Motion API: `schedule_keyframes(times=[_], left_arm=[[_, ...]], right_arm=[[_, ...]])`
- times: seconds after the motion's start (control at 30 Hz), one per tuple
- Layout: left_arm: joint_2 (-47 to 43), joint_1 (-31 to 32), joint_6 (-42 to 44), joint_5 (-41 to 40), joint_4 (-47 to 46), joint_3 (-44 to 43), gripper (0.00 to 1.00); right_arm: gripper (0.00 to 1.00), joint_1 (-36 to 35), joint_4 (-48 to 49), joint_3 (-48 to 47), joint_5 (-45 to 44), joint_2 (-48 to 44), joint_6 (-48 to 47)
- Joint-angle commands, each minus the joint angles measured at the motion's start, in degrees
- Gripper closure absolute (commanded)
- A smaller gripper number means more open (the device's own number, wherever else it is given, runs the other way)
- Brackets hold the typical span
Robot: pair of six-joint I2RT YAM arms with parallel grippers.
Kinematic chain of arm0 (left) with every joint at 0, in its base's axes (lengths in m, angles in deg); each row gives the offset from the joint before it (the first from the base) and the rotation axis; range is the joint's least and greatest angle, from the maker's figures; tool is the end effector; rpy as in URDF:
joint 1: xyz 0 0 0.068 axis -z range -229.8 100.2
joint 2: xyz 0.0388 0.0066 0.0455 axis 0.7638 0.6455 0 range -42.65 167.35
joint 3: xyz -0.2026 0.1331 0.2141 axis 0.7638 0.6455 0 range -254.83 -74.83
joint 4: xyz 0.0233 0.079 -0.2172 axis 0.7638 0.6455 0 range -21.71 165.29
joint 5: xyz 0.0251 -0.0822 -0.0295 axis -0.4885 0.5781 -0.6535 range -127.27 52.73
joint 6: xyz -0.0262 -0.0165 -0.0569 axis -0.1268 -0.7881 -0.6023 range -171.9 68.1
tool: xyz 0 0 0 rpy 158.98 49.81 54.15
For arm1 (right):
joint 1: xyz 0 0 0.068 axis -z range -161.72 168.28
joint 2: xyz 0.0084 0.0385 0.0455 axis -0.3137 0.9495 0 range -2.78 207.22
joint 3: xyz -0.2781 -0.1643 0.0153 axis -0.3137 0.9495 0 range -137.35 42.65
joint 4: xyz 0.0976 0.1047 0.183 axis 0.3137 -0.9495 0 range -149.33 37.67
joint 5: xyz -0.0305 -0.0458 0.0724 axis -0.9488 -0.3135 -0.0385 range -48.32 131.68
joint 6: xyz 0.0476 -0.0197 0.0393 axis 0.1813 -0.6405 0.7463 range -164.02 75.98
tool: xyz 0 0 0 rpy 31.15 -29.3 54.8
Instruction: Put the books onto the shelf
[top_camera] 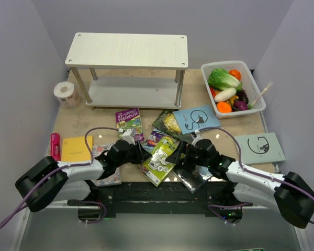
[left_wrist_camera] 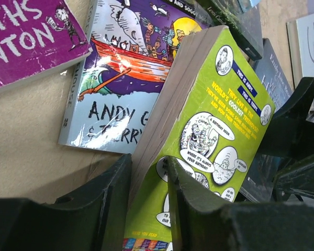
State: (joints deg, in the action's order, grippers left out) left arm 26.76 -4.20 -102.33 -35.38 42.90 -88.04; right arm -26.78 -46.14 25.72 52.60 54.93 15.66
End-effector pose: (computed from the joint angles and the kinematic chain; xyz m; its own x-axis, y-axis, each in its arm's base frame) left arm 0.1279 -0.1331 0.2015 -0.7940 -0.2903 -0.5341 0.1914 0.7146 -0.6728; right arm 0.1020 0.1158 0.2163 -0.8975 0.3005 -0.3229 -0.0606 0.6412 0.7650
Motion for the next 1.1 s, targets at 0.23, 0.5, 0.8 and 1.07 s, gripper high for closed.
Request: schedule_keyframes(times=[0.23,0.5,0.8,1.07], left_arm=[[12.84,3.88,-2.21,2.5,-3.53,0.3,0.88],[15.23,5.46,-2.74,2.42,-4.24,-0.94,0.91],[6.56,5.46,-1.69,-1.71,7.96,-4.09,0.9],[-17.62,4.93,1.57,-20.51,40.1,-16.83,0.36]], right_arm=[[0.08,-0.38,3.62,6.98,-9.07,2.41,2.2],[0.34,-0.38,17.52,10.07,-9.43,2.67,0.97],[0.87,-0.38,15.53,9.11,-3.81,-4.52,-3.43],[1.0,-0.29,-15.59,-9.15,-4.76,-28.26,-9.23]])
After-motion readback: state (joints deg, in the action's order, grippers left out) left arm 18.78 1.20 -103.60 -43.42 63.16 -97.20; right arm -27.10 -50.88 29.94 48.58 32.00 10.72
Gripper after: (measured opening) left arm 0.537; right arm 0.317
